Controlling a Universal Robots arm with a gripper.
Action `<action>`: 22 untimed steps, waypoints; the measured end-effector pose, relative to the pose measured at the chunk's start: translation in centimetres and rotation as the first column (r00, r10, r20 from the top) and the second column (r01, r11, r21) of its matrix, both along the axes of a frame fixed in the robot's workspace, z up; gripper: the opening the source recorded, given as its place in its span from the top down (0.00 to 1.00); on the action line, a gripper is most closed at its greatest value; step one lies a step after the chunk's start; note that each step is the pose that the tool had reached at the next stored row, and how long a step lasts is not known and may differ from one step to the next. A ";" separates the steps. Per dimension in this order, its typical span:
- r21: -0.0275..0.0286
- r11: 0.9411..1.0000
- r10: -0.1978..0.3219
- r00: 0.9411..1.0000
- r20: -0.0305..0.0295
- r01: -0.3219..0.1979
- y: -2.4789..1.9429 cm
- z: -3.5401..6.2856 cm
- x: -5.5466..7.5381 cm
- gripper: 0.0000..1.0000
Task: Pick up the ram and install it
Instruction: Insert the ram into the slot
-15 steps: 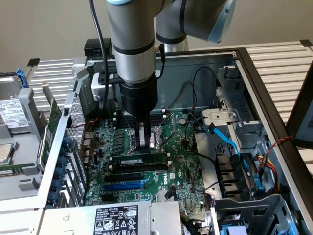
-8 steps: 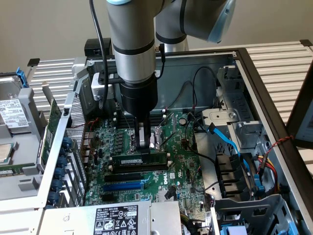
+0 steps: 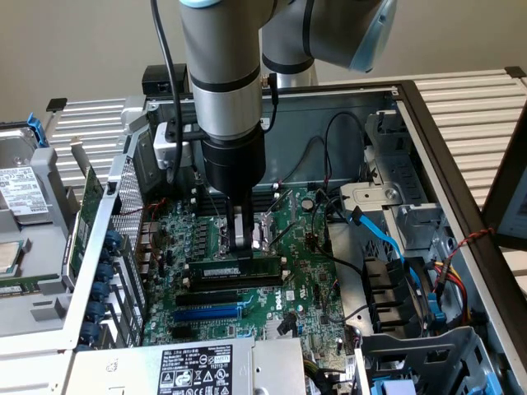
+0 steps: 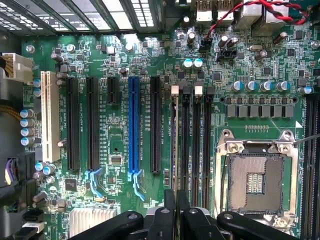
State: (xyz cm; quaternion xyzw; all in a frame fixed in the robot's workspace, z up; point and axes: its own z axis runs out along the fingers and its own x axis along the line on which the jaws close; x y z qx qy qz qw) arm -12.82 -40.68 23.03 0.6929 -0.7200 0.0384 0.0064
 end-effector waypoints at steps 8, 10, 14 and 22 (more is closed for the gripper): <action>-0.003 1.000 0.005 1.000 0.001 -0.005 0.00 -0.09 -0.1 0.87; -0.003 1.000 0.005 1.000 0.002 -0.005 0.00 -0.10 -0.1 0.87; -0.003 1.000 0.005 1.000 0.005 -0.005 0.01 -0.13 -0.1 0.87; -0.003 1.000 0.005 1.000 0.007 -0.005 0.05 -0.31 -0.2 0.87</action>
